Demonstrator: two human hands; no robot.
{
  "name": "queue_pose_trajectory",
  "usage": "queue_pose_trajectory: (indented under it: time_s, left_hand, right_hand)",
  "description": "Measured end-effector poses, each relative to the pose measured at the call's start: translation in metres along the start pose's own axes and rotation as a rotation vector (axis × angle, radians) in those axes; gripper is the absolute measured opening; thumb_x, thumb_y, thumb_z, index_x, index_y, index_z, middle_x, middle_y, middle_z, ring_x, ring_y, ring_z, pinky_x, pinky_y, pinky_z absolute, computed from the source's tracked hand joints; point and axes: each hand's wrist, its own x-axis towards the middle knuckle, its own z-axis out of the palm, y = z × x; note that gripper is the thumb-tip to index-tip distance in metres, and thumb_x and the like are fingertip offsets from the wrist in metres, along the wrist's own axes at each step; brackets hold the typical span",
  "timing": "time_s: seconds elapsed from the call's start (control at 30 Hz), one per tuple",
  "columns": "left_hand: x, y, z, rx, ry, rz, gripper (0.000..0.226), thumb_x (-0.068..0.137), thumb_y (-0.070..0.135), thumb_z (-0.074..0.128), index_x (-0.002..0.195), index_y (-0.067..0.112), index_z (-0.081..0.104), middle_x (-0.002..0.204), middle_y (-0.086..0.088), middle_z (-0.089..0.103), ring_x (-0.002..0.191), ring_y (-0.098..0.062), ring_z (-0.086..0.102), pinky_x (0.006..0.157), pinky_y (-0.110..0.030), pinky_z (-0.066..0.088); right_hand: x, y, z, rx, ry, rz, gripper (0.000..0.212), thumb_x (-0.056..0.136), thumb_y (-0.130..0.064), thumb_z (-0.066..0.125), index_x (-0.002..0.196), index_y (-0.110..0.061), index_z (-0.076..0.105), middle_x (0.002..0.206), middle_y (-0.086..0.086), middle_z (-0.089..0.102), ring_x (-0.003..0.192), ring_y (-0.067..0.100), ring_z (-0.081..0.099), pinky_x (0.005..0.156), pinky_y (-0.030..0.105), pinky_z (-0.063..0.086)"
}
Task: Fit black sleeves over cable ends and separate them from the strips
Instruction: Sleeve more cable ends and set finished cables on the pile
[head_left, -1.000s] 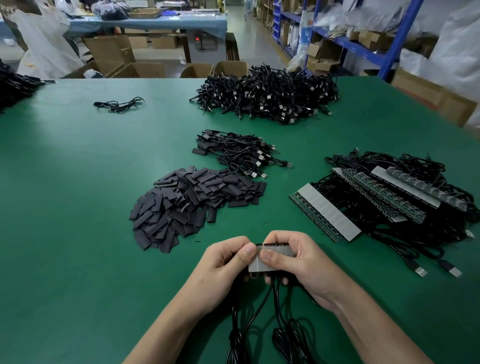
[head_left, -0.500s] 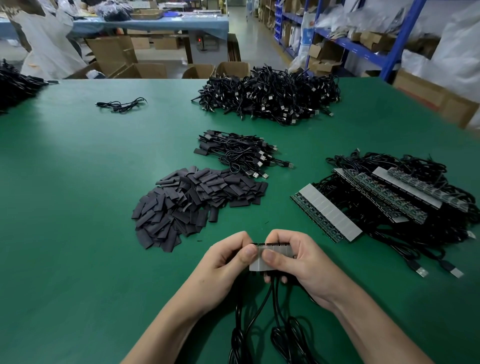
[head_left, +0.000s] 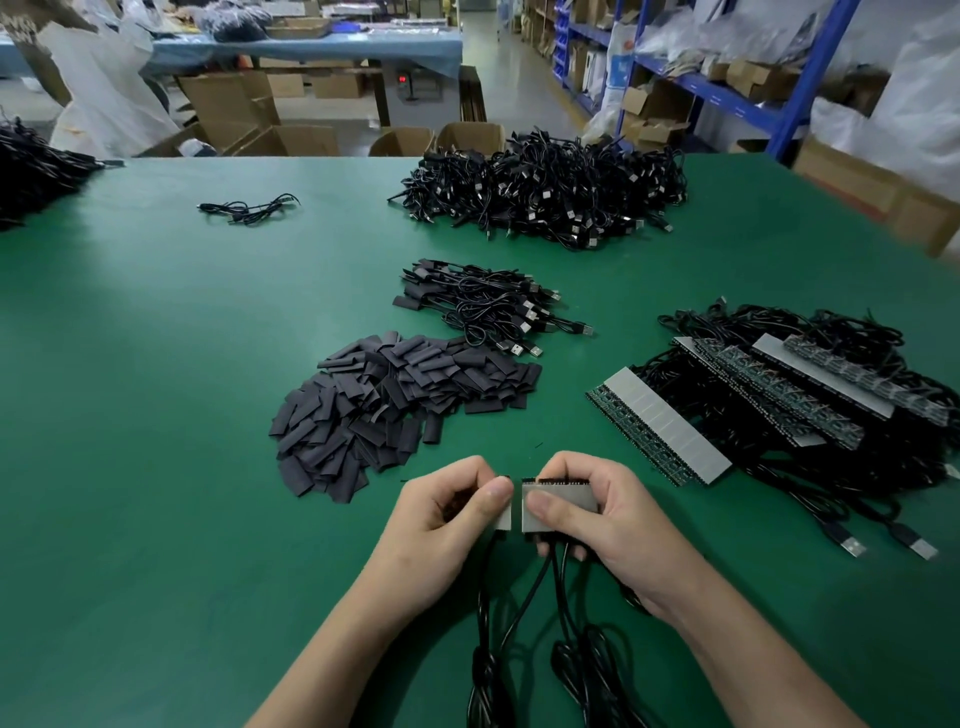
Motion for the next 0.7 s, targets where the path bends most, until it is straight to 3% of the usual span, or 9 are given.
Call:
queue_pose_trajectory:
  time_s: [0.1,0.17,0.23,0.37,0.47,0.57,0.63,0.7]
  left_hand:
    - [0.000,0.000,-0.001,0.122,0.088,0.038,0.038,0.097,0.049,0.055,0.071,0.020,0.055,0.063,0.000,0.048,0.060,-0.007,0.041,0.057,-0.028,0.034]
    - [0.000,0.001,0.000,0.180,0.122,0.057,0.036,0.097,0.046,0.056,0.071,0.022,0.057,0.063,0.000,0.052,0.059,-0.005,0.043,0.057,-0.027,0.035]
    - [0.000,0.003,0.002,0.208,0.165,0.073,0.033,0.096,0.045,0.057,0.069,0.025,0.058,0.061,0.006,0.054,0.058,-0.002,0.044,0.056,-0.022,0.034]
    - [0.000,0.006,0.004,0.156,0.245,0.066,0.035,0.091,0.046,0.062,0.067,0.021,0.057,0.059,0.009,0.056,0.056,-0.005,0.043,0.054,-0.024,0.035]
    - [-0.001,0.008,0.005,0.078,0.220,0.054,0.038,0.090,0.044,0.064,0.067,0.014,0.056,0.061,0.008,0.063,0.057,-0.005,0.052,0.054,-0.025,0.040]
    - [0.001,0.007,0.000,0.089,0.243,0.062,0.037,0.098,0.046,0.052,0.071,0.022,0.059,0.068,0.006,0.062,0.065,-0.010,0.057,0.061,-0.029,0.043]
    - [0.004,0.000,-0.008,0.249,0.358,0.053,0.035,0.103,0.043,0.048,0.080,0.022,0.064,0.077,0.011,0.061,0.076,-0.008,0.057,0.069,-0.027,0.045]
    - [0.007,-0.009,-0.021,0.599,0.495,0.025,0.013,0.099,0.036,0.062,0.097,0.024,0.068,0.093,0.014,0.063,0.092,-0.011,0.057,0.080,-0.032,0.048]
  right_hand:
    - [0.002,0.005,-0.003,-0.508,0.227,-0.032,0.014,0.093,-0.036,0.073,0.085,-0.027,0.065,0.074,-0.013,0.069,0.067,0.001,0.061,0.062,0.022,0.048]
    - [0.001,0.006,0.001,-0.825,0.313,-0.112,0.017,0.089,-0.049,0.069,0.099,-0.035,0.065,0.091,-0.025,0.065,0.089,-0.004,0.060,0.078,0.022,0.048]
    - [0.001,0.004,0.005,-0.874,0.301,-0.243,0.034,0.090,-0.059,0.060,0.112,-0.034,0.065,0.107,-0.027,0.058,0.109,-0.003,0.053,0.094,0.024,0.044]
    - [-0.001,0.005,0.013,-0.771,0.150,-0.325,0.034,0.090,-0.070,0.052,0.097,-0.039,0.066,0.101,-0.027,0.060,0.110,0.000,0.055,0.097,0.027,0.043]
    - [-0.002,0.009,0.023,-0.573,0.127,-0.263,0.031,0.088,-0.060,0.060,0.093,-0.032,0.070,0.094,-0.018,0.066,0.099,0.007,0.063,0.088,0.033,0.052]
    - [-0.002,0.004,0.024,-0.316,0.105,-0.228,0.024,0.092,-0.051,0.063,0.095,-0.029,0.072,0.093,-0.010,0.075,0.090,0.010,0.070,0.082,0.028,0.057]
    - [-0.004,-0.003,0.020,-0.116,0.086,-0.240,0.021,0.093,-0.048,0.063,0.095,-0.029,0.073,0.094,-0.002,0.079,0.089,0.014,0.074,0.082,0.029,0.059]
    - [-0.007,-0.013,0.017,0.089,0.111,-0.287,0.022,0.093,-0.049,0.066,0.093,-0.028,0.073,0.093,0.008,0.079,0.087,0.024,0.076,0.079,0.034,0.062]
